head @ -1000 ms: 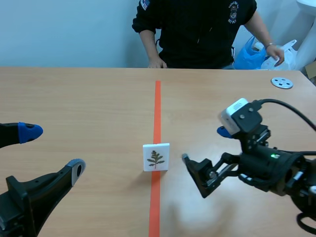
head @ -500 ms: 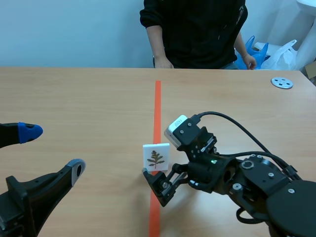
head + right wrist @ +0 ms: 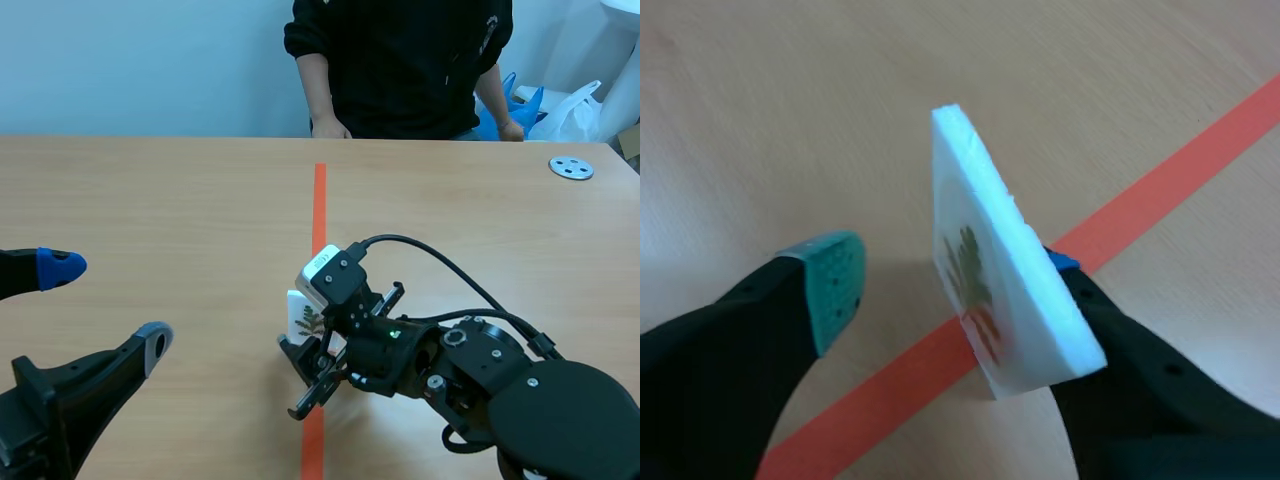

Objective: Sort the leaf by its shape. The table is split by an orange tape line. A compound leaf with several leaflets goes to the left side, a simple leaf with one blade goes to the right side. Return to the home posture when a red brick is placed on the table.

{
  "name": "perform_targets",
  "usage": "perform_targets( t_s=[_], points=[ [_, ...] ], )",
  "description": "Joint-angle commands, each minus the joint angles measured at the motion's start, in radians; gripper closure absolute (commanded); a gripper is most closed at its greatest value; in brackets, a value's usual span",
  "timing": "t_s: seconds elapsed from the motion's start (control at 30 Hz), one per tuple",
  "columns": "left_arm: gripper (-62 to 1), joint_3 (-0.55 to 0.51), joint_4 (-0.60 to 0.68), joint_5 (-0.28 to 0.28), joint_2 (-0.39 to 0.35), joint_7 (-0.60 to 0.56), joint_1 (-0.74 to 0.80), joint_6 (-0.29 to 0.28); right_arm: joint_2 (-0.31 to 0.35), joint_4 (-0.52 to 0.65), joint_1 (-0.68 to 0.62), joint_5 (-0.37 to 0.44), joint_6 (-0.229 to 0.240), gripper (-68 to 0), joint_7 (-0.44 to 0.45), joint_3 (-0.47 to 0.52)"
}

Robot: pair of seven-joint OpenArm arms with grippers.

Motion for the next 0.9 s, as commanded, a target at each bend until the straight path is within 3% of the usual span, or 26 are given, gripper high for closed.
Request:
perform_targets(
  t_s=[0.0,0.33,0.6,0.77,0.87],
  points=[
    [-62.3,0.001,0.021,-0.006,0.005,-0.014,0.0,-0.002,0.005,0.024,0.015,0.003,-0.003,-24.9,0.015,0.007],
    [-62.3,0.001,0.021,-0.006,0.005,-0.015,0.0,-0.002,0.011,0.027,0.01,0.003,-0.003,-4.9,0.016,0.008],
    [-62.3,0.001,0.021,-0.006,0.005,-0.014,0.0,-0.002,0.024,0.132,-0.014,0.006,0.002,-4.6,-0.006,0.025],
    [-62.3,0.001,0.021,-0.006,0.005,-0.018,-0.003,-0.001,0.06,0.278,-0.08,0.018,0.002,-4.6,-0.047,0.111],
    [-62.3,0.001,0.021,-0.006,0.005,-0.019,-0.006,-0.001,0.091,0.37,-0.127,0.073,0.001,-4.6,-0.084,0.178]
  ],
)
